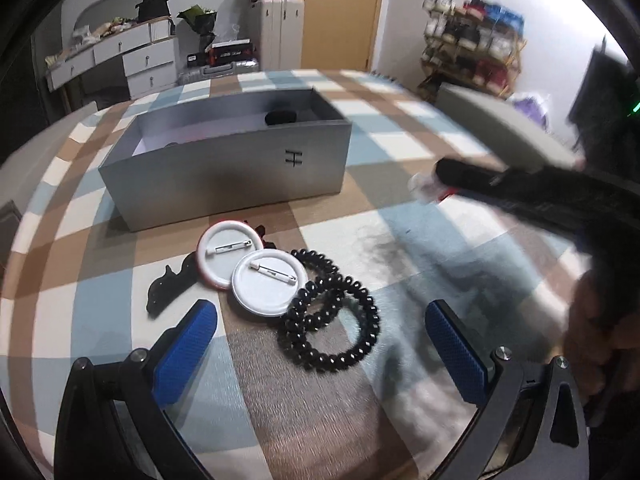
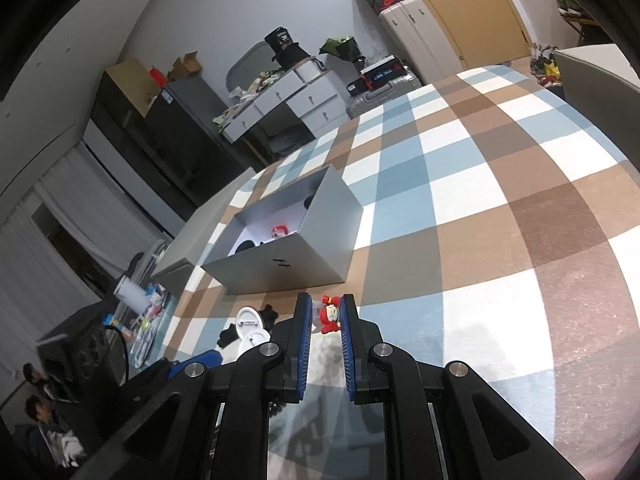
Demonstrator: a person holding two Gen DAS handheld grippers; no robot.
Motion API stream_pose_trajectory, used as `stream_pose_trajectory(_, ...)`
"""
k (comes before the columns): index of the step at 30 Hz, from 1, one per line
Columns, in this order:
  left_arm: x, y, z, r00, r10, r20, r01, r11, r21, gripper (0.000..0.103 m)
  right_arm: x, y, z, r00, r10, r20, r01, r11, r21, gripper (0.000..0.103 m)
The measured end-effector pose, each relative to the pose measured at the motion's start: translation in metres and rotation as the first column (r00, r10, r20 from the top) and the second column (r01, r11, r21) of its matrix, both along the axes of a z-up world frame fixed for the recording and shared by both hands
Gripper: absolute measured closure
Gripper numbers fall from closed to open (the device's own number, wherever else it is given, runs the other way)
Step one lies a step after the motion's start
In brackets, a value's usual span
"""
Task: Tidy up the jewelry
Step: 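Lift the red charm with the right gripper while the left gripper approaches the bead bracelets, then grasp the black bead bracelet with the left gripper and lift it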
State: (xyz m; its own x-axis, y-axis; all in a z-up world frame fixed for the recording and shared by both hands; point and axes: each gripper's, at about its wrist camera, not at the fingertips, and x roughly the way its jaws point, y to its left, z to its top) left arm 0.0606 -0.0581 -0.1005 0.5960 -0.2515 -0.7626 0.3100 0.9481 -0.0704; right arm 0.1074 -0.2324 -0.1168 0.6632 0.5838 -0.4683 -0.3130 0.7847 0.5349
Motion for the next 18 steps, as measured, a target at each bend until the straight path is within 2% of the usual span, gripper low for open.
stream_pose_trajectory(3, 0.003, -0.002, -0.007, 1.000, 0.012, -0.008, -0.012, 0.999, 0.045, 0.006, -0.001, -0.006, 0.002, 1.000, -0.010, 0.012, 0.010, 1.000, 0.002, 0.090)
stream_pose_trajectory(5, 0.004, 0.000, -0.010, 0.999, 0.019, -0.031, -0.017, 0.999, 0.038, 0.015, -0.001, -0.010, 0.002, 1.000, -0.016, 0.018, 0.015, 1.000, 0.005, 0.090)
stream_pose_trajectory(12, -0.003, -0.008, -0.005, 1.000, 0.003, -0.025, -0.001, 0.998, 0.068, 0.042, 0.004, -0.014, -0.008, 1.000, -0.004, -0.017, 0.005, 0.999, 0.042, 0.090)
stream_pose_trajectory(14, -0.003, -0.010, -0.004, 1.000, 0.000, -0.030, 0.003, 0.998, 0.070, 0.054, 0.003, -0.015, -0.008, 1.000, -0.005, -0.017, 0.006, 0.999, 0.049, 0.090)
stream_pose_trajectory(18, -0.005, -0.014, -0.003, 0.999, -0.001, -0.034, 0.004, 0.996, 0.085, 0.057, 0.000, -0.017, -0.007, 1.000, -0.007, -0.010, 0.008, 0.999, 0.053, 0.090)
